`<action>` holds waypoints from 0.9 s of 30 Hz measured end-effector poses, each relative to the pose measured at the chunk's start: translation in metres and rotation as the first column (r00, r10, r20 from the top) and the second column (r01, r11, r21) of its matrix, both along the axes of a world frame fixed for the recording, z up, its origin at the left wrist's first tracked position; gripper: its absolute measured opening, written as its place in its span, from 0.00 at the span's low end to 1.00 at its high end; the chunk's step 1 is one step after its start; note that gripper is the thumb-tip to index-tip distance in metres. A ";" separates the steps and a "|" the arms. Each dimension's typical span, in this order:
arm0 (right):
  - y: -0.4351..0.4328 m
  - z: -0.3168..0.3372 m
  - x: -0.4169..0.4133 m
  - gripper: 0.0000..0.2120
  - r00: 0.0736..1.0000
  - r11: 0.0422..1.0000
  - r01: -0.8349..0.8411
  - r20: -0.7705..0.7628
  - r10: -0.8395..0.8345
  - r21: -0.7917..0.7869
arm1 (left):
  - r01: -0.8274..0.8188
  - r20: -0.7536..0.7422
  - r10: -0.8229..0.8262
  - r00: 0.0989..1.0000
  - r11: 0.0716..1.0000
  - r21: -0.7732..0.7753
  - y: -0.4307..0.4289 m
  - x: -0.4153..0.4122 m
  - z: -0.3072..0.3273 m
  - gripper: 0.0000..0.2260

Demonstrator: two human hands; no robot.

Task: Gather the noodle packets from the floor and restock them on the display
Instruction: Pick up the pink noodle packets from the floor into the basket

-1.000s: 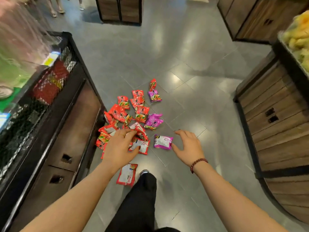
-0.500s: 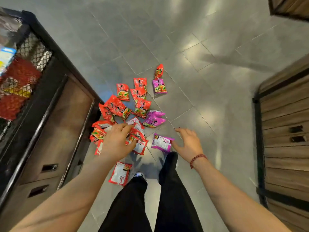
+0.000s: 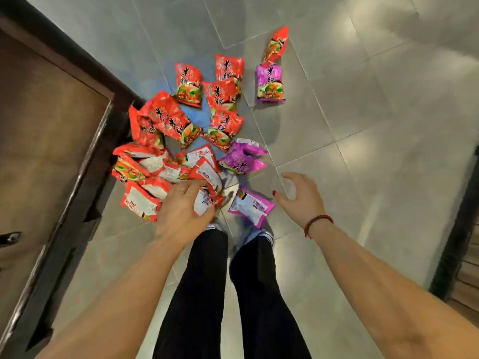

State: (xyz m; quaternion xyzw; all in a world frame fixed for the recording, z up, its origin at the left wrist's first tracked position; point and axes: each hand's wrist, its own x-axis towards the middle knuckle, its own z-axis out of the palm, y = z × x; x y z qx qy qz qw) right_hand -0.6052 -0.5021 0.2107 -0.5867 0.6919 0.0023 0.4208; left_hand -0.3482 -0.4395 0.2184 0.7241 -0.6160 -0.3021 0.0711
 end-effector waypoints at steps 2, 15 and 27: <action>-0.010 -0.051 0.002 0.24 1.000 1.000 -0.009 0.010 0.009 0.015 | 0.007 0.007 -0.007 1.000 0.999 0.035 -0.010 -0.004 -0.049 0.28; -0.058 -0.317 0.036 0.35 0.991 0.989 0.129 0.030 -0.131 0.072 | -0.093 -0.104 0.111 0.988 0.983 0.159 -0.041 0.013 -0.271 0.28; -0.046 -0.342 0.057 0.06 0.822 0.954 0.257 0.483 -0.301 0.157 | -0.135 -0.218 0.167 0.962 0.979 0.153 -0.065 0.021 -0.298 0.29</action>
